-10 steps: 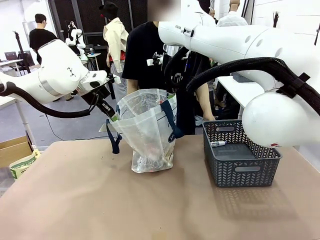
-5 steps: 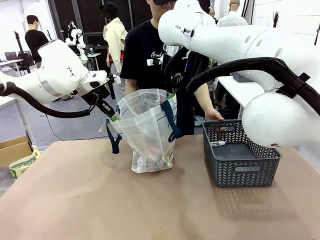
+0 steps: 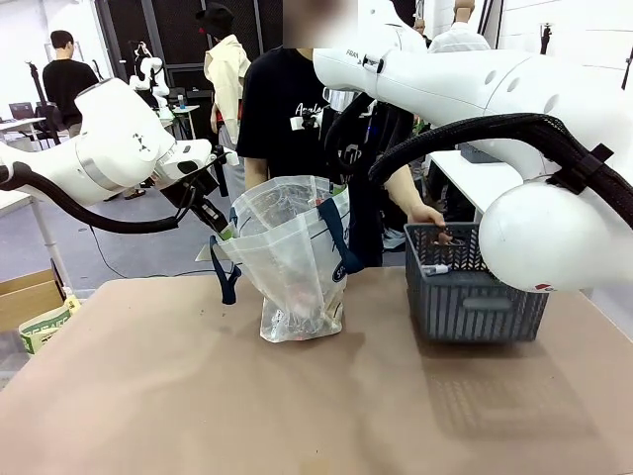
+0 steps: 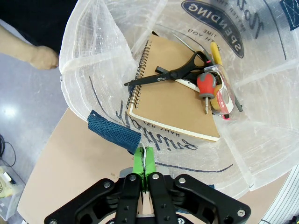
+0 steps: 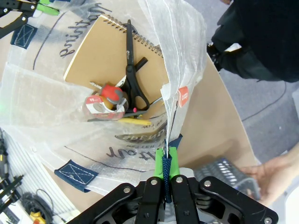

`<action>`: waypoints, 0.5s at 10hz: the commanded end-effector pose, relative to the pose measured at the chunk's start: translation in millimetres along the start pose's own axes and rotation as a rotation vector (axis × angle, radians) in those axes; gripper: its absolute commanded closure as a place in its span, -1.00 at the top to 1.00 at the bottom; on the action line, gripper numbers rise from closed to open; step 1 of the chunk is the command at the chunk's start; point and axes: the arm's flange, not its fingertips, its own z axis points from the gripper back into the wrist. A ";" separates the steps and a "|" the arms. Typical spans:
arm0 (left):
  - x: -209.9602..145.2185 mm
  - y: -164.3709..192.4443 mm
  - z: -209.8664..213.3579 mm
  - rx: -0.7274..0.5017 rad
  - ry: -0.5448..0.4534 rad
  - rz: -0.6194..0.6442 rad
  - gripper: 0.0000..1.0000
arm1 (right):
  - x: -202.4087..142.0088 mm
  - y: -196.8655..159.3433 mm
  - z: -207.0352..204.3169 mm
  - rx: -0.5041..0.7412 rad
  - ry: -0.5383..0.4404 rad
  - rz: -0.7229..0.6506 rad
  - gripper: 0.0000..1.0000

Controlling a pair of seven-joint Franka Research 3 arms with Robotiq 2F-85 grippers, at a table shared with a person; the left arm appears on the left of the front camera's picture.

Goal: Transfer purchased items from the store into the shopping bag.
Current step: Move the Reusable shopping bag to the right side of the table.

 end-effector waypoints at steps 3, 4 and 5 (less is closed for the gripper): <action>-1.0 1.9 0.9 0.008 -0.005 0.004 -1.00 | 0.5 0.9 0.8 -0.007 0.004 0.001 -1.00; -1.0 1.9 0.9 0.008 -0.005 0.004 -1.00 | 0.5 0.9 0.8 -0.007 0.004 0.001 -1.00; -1.0 1.9 0.9 0.008 -0.005 0.004 -1.00 | 0.5 0.9 0.8 -0.007 0.004 0.001 -1.00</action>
